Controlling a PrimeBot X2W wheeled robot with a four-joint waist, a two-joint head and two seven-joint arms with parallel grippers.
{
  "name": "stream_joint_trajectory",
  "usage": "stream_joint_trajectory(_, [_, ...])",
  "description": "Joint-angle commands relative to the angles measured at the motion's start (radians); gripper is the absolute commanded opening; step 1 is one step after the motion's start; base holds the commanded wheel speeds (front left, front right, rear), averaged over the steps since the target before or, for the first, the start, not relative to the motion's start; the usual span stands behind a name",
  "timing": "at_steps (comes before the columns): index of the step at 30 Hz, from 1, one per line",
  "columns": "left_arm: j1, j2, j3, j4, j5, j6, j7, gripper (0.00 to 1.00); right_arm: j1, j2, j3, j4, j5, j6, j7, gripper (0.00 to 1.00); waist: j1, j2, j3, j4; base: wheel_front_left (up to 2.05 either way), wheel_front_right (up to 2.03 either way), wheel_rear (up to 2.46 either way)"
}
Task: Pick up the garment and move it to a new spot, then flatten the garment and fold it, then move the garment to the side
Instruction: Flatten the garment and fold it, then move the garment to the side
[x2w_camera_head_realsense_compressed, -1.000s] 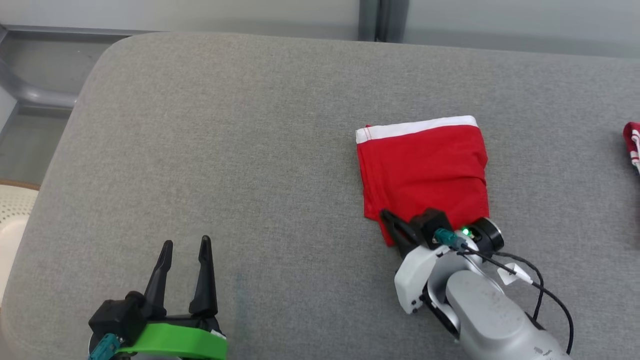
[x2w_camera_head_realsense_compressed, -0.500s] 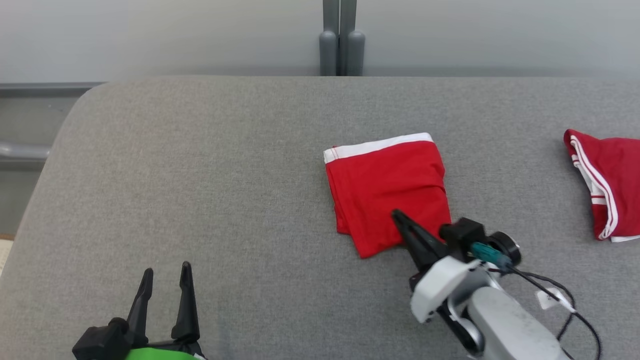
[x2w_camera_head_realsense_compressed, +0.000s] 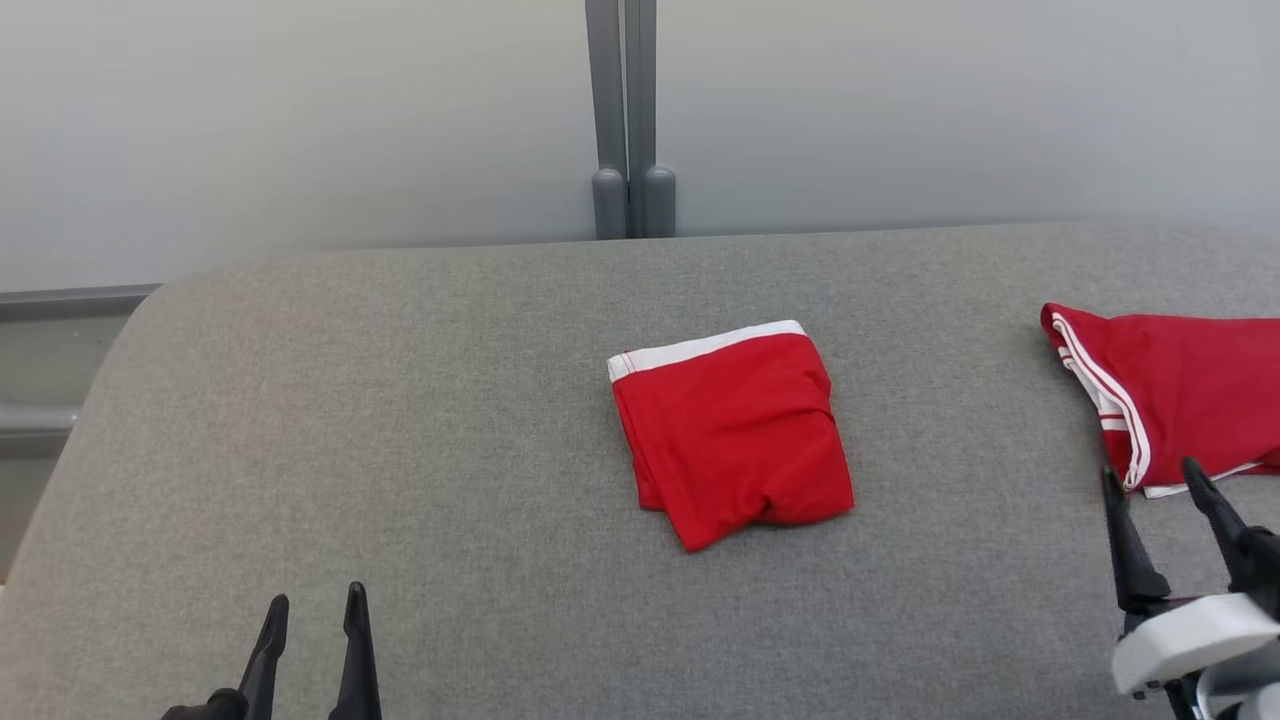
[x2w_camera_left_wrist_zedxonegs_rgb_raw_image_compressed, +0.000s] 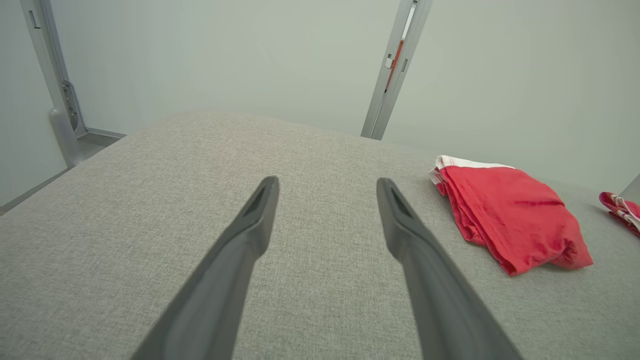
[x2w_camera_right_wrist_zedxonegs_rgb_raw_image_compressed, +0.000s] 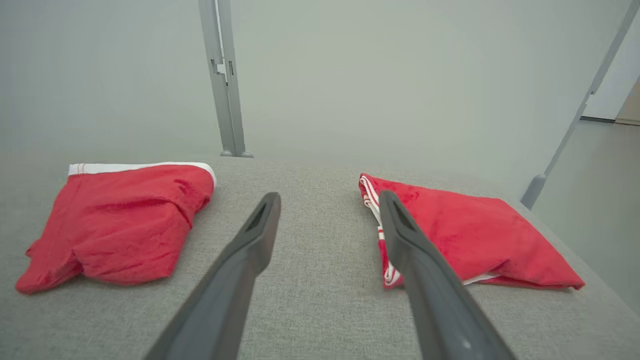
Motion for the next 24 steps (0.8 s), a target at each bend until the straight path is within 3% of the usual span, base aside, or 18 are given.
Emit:
stream_joint_trajectory(1, [0.011, 0.003, 0.004, 0.004, 0.009, -0.005, 0.0, 1.0, 0.024, 0.007, -0.022, -0.006, -0.005, 0.0, -0.003, 1.0, 0.0, -0.0001, -0.005, -0.004, 0.0, 0.0, 0.0])
stream_joint_trajectory(13, [-0.003, 0.003, -0.002, 0.013, 0.019, -0.012, 0.0, 1.0, 0.051, 0.056, -0.01, 0.004, 0.003, 0.0, -0.003, 1.0, 0.0, -0.0001, 0.006, -0.005, 0.0, 0.0, 0.0])
stream_joint_trajectory(24, [-0.011, 0.003, -0.013, 0.017, 0.023, -0.012, 0.0, 1.0, 0.04, 0.057, -0.003, 0.004, 0.007, 0.0, -0.003, 1.0, 0.0, -0.0001, 0.011, 0.005, 0.0, 0.0, 0.0])
